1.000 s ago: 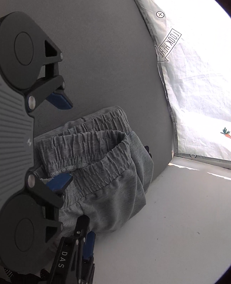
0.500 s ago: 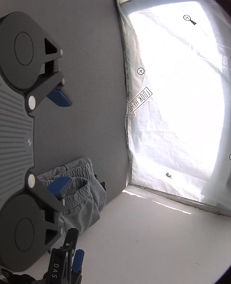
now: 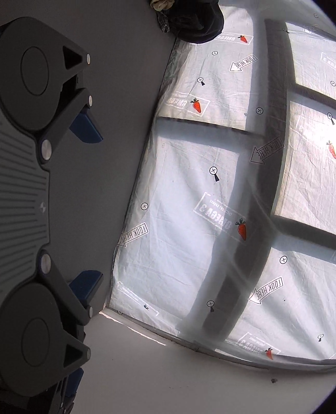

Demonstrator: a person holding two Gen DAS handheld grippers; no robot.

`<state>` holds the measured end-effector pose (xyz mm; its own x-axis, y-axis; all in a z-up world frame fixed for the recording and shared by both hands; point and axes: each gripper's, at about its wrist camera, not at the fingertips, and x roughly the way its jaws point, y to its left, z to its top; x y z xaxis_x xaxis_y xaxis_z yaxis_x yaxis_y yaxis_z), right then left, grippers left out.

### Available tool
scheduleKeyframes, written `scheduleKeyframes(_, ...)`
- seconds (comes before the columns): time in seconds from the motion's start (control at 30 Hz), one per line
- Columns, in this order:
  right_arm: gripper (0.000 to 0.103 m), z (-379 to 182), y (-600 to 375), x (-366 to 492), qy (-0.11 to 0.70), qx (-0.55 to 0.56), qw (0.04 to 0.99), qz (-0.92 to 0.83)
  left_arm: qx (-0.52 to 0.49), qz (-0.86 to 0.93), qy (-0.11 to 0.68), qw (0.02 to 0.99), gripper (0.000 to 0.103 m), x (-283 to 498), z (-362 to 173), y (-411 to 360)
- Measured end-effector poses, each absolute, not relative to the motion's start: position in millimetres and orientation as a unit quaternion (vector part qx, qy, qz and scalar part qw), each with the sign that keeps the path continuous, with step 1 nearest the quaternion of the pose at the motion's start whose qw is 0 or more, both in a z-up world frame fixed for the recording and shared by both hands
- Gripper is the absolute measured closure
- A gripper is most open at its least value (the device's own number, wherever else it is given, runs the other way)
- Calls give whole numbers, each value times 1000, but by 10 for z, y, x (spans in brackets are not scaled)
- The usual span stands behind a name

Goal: Fold clothes

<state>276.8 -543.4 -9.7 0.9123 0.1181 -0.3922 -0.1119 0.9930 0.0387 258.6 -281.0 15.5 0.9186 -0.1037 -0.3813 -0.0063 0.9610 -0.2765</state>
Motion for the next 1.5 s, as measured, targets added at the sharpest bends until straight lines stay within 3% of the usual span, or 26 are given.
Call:
scheduleKeyframes(0.1, 1, 39, -5093, 2494, 177, 37, 982, 60, -128, -19, 173, 976, 0, 2335, 269, -2448)
scheduleKeyframes(0.53, 0, 138, -3565, 1307, 228, 70, 970, 46, -117, -35, 186, 975, 0, 1246, 408, -1097)
scheduleKeyframes(1.1, 0, -91, -2665, 74, 308, 17, 950, 37, -9, -19, 299, 954, 0, 181, 89, -620)
scheduleKeyframes(1.5, 0, -16, -2469, -128, 287, -34, 956, 51, -22, -12, 295, 955, 0, 58, 45, -478)
